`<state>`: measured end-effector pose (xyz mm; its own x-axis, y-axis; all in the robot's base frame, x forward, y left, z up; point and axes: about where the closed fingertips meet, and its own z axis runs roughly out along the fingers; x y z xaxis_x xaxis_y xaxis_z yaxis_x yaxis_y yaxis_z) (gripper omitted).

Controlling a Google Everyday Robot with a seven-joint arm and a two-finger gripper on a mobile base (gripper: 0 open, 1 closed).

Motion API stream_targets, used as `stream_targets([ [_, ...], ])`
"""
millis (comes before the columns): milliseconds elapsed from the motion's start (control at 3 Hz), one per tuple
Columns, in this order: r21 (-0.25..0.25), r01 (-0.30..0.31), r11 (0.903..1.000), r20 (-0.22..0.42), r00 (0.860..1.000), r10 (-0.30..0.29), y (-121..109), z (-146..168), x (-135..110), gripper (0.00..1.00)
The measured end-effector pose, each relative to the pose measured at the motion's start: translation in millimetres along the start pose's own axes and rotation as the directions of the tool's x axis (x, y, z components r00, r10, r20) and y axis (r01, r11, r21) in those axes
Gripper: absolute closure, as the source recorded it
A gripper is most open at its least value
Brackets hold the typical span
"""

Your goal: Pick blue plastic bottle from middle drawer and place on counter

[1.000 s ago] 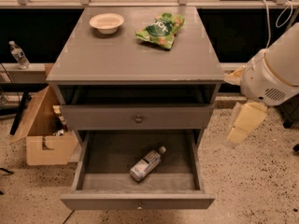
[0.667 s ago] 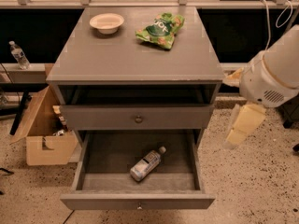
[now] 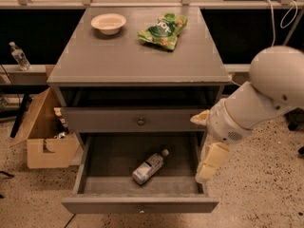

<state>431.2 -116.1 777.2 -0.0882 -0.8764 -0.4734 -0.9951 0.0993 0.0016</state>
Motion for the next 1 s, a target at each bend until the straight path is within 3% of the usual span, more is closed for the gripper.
stream_targets([
  [333, -0.097, -0.004, 0.9953, 0.052, 0.999, 0.009, 15.5, 63.6, 0.5, 0.0],
  [667, -0.097, -0.004, 0.9953, 0.052, 0.999, 0.009, 15.4, 63.9, 0.6, 0.0],
  [1000, -0.119, 0.01, 0.9929, 0.058, 0.998, -0.003, 7.4, 98.3, 12.7, 0.0],
])
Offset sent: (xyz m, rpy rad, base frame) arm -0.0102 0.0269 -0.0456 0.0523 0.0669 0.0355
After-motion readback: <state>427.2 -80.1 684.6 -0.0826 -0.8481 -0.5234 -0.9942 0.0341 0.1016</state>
